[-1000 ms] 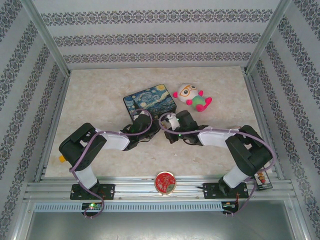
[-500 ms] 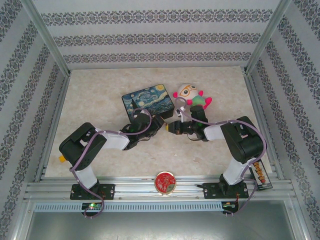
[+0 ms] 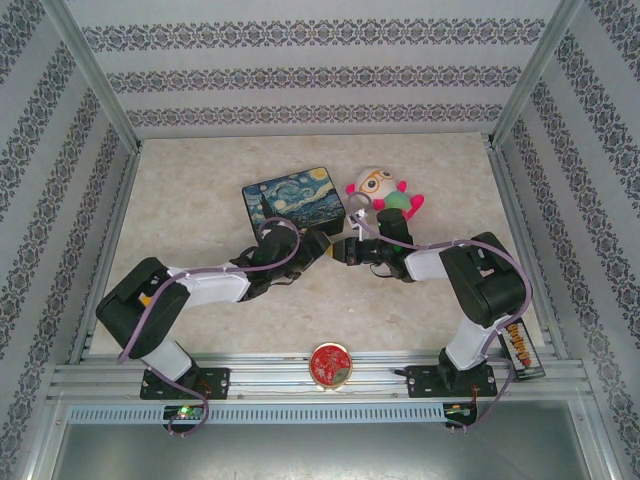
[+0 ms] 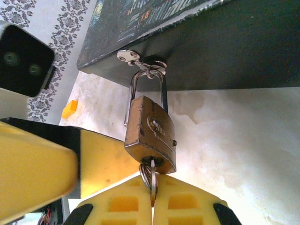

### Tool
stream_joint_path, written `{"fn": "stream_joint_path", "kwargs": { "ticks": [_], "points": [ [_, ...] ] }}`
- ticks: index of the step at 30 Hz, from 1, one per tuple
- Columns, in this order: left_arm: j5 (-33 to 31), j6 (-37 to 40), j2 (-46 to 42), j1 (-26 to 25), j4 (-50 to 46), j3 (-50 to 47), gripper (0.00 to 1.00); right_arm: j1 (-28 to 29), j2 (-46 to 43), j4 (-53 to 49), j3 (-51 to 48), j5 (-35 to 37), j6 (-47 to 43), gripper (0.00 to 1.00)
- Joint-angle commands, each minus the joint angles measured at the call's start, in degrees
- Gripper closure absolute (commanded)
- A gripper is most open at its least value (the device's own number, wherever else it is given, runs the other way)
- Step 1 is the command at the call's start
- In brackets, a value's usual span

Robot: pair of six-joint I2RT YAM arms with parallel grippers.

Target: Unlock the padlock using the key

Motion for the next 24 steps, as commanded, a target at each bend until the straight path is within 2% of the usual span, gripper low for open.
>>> {"fn": "stream_joint_path", "kwargs": {
  "ticks": [1, 3, 6, 14, 21, 24],
  "points": [
    [-4.0, 2.8, -3.2, -0.3, -6.8, 0.1, 0.02, 1.1, 1.2, 2.0, 1.4, 2.3, 0.0, 1.0],
    [-5.5, 4.4, -5.1, -0.3, -9.1, 0.6, 0.01, 1.7, 1.4, 1.6, 1.3, 3.6, 0.8, 0.98],
    [-7.8, 6.6, -8.2, -0.3, -12.9, 1.0, 0.01, 2.9, 1.6, 0.9, 1.0, 6.5, 1.7, 0.88],
    [-14.3, 11.0, -17.3, -0.4, -17.8, -0.5, 0.01, 6.5, 2.0, -2.2, 1.2, 13.5, 0.5, 0.86],
    [-18.4, 12.7, -23.1, -0.3, -20.6, -2.5, 0.01, 8.0, 2.7, -3.8, 1.0, 16.1, -0.5, 0.74],
    [-19.8, 13.5, -24.8, -0.3, -22.9, -2.6, 0.01, 8.4, 2.0, -4.0, 0.5, 16.8, -0.5, 0.73]
  ]
}}
